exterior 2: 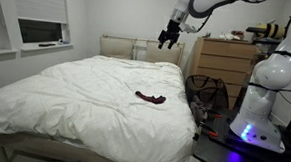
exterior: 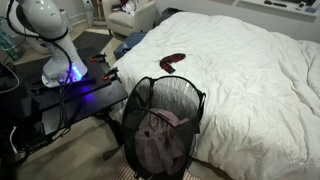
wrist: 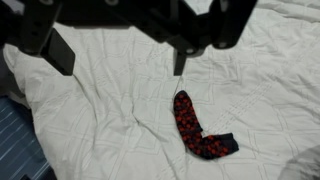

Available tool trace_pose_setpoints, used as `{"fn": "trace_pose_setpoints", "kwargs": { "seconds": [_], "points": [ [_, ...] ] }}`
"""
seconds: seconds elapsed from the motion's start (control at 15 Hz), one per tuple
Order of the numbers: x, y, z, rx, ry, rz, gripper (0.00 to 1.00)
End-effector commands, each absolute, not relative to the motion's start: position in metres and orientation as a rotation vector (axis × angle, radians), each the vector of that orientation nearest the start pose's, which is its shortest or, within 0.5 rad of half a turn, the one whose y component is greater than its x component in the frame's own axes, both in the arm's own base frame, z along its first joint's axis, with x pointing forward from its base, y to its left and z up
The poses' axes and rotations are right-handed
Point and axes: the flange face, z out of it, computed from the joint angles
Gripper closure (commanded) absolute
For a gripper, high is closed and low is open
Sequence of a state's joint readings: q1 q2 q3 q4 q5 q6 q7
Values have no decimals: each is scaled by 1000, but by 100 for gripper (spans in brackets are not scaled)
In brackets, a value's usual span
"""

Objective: Pick the cloth and put it in the bag

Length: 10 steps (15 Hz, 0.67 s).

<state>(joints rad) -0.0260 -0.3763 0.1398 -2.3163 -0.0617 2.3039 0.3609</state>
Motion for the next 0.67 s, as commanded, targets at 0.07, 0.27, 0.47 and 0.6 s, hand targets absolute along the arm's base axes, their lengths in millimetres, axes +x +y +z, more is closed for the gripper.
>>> {"fn": "trace_pose_setpoints", "kwargs": {
  "seconds": [0.07,0.27,0.47,0.6],
  "points": [
    [508,5,486,-3118,276,-624,0],
    [530,-23,448,-3147,246,-588,0],
    [546,-44,406,-3168,218,-523,0],
    [556,-56,380,-3184,201,-472,0]
  ]
}}
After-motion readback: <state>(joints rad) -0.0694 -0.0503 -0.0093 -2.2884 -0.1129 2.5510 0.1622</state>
